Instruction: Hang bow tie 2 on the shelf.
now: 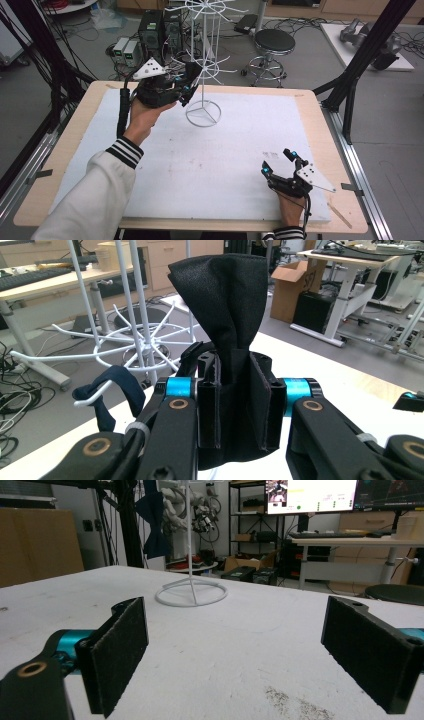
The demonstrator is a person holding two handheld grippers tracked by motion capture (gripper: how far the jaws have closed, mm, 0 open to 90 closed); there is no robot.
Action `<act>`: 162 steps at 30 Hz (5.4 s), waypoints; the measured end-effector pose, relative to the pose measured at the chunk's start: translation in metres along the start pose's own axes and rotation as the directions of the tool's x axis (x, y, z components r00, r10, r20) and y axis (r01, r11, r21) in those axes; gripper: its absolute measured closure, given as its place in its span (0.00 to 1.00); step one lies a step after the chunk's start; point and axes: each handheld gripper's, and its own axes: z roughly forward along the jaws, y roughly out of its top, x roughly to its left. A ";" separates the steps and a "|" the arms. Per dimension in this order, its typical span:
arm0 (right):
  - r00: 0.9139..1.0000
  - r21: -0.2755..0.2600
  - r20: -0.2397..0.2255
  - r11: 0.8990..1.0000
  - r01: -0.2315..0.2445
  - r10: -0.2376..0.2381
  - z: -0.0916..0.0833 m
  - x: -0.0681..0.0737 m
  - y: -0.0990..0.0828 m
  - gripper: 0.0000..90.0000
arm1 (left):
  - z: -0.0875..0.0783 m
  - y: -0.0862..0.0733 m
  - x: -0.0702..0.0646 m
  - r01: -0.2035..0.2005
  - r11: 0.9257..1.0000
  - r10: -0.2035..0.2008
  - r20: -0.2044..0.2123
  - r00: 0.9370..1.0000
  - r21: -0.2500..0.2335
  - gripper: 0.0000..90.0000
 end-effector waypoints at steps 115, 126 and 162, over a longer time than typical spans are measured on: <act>1.000 -0.007 -0.003 1.000 -0.018 0.018 -0.001 -0.001 0.000 0.12 | 0.059 0.015 -0.012 0.019 1.000 -0.019 0.009 1.000 0.011 0.33; 1.000 -0.010 -0.003 1.000 -0.012 0.012 -0.001 -0.001 0.000 0.12 | 0.003 0.013 -0.003 -0.083 0.995 0.089 0.106 0.990 -0.060 0.20; 1.000 0.006 0.008 1.000 0.028 -0.028 0.001 0.002 0.000 0.12 | -0.167 -0.221 0.030 -0.103 0.962 0.061 -0.169 0.984 -0.253 0.19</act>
